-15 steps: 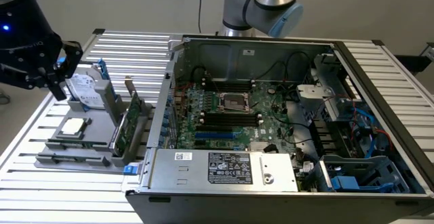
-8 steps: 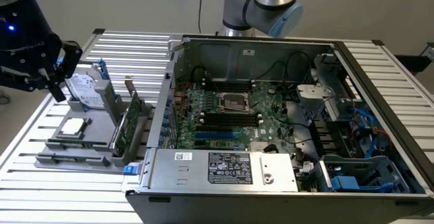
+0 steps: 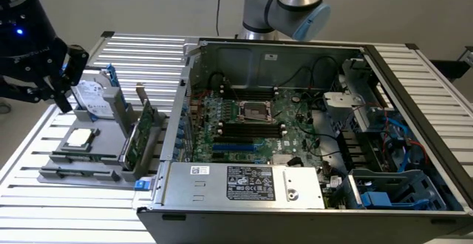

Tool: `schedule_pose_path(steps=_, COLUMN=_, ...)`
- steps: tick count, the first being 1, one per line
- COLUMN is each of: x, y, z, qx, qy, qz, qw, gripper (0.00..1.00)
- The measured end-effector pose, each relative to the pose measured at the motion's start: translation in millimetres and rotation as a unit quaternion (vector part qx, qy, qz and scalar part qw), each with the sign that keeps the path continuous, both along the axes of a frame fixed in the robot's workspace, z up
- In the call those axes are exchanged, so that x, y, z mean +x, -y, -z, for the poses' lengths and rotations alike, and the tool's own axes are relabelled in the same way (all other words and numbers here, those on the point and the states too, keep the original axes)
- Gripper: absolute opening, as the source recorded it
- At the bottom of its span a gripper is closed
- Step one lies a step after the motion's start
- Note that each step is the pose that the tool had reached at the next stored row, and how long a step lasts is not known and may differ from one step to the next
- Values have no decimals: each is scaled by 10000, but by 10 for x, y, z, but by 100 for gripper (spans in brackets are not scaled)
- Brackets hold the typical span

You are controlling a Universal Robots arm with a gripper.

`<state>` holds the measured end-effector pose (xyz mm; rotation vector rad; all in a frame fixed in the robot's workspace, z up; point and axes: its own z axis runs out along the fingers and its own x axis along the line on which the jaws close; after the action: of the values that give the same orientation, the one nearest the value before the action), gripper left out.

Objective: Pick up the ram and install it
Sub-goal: 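Pick up the ram and move it above insertion slot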

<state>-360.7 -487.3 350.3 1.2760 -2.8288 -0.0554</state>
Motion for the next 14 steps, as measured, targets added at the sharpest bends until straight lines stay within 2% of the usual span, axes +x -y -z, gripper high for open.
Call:
schedule_pose_path(steps=4, x=0, y=0, z=39, qx=0, qy=0, qz=-365, qw=9993, gripper=11)
schedule_pose_path(steps=7, x=0, y=0, z=64, qx=0, qy=0, qz=-634, qw=9980, gripper=11)
schedule_pose_path(steps=11, x=0, y=0, z=95, qx=0, qy=0, qz=-1001, qw=9950, gripper=11)
schedule_pose_path(steps=14, x=0, y=0, z=115, qx=0, qy=0, qz=-1269, qw=9919, gripper=11)
